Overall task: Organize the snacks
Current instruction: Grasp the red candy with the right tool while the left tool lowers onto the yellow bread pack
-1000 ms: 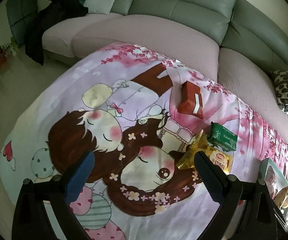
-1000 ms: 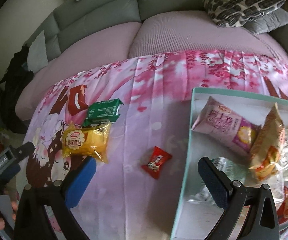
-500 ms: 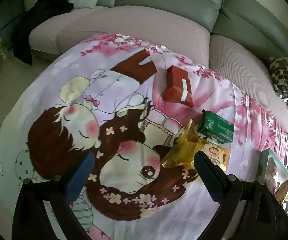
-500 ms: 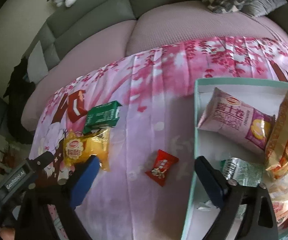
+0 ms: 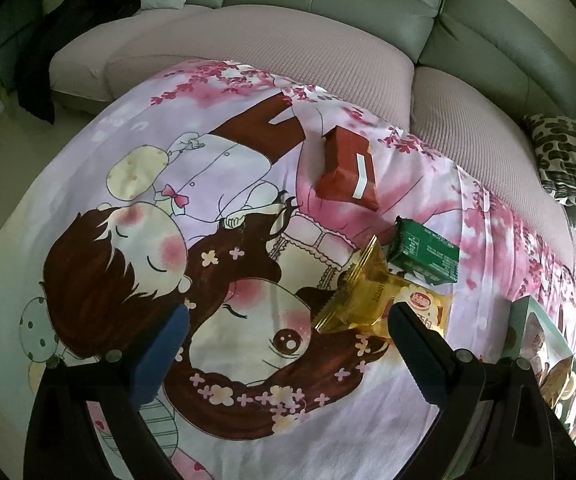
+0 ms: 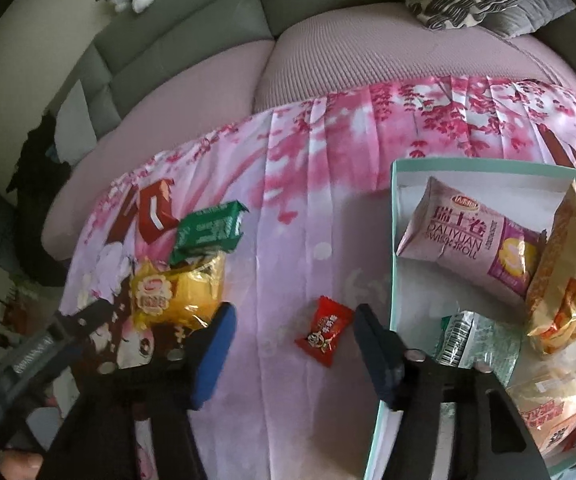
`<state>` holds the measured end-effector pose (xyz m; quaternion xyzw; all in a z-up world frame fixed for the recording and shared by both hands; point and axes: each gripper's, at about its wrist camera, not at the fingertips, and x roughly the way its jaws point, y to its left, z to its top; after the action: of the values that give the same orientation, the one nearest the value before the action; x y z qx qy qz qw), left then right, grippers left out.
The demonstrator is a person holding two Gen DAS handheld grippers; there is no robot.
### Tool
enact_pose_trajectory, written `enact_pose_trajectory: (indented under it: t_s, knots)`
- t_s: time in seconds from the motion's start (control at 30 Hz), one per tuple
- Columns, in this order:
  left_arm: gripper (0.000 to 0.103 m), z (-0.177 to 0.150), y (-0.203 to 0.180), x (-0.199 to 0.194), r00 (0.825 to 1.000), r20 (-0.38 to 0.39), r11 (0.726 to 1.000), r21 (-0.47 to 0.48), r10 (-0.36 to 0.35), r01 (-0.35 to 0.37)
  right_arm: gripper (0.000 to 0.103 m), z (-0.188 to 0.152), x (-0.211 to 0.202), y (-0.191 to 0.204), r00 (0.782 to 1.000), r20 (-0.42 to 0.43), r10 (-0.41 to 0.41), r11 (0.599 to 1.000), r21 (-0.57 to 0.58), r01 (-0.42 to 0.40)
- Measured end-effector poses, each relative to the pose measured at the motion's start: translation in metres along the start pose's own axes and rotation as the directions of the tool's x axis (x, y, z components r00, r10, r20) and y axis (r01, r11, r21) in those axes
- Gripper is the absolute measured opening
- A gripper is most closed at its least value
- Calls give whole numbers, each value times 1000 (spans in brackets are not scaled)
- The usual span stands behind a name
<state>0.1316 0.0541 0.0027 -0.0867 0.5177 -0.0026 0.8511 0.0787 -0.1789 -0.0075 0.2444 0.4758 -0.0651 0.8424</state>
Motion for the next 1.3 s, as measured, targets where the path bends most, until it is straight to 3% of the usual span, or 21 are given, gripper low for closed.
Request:
enact_pose_trajectory:
  t_s: [0.33, 0.9, 1.07, 1.23, 1.3]
  knots:
    - [100, 1, 4, 5, 1000, -15, 1000, -11, -7, 7, 46, -6, 21, 3, 994, -65, -93, 995, -40, 90]
    - [100, 0, 2, 12, 999, -29, 1000, 2, -17, 17, 26, -5, 35, 5, 992, -72, -107, 993, -61, 103]
    - [100, 0, -5, 15, 998, -39, 998, 10, -54, 55, 24, -6, 36, 3, 990, -73, -119, 991, -72, 114]
    - [100, -4, -20, 25, 986, -78, 988, 40, -145, 149, 24, -6, 37, 2, 990, -79, -115, 991, -83, 109]
    - [100, -6, -30, 29, 986, -84, 986, 73, -145, 151, 24, -6, 37, 3, 990, -80, -116, 990, -89, 109]
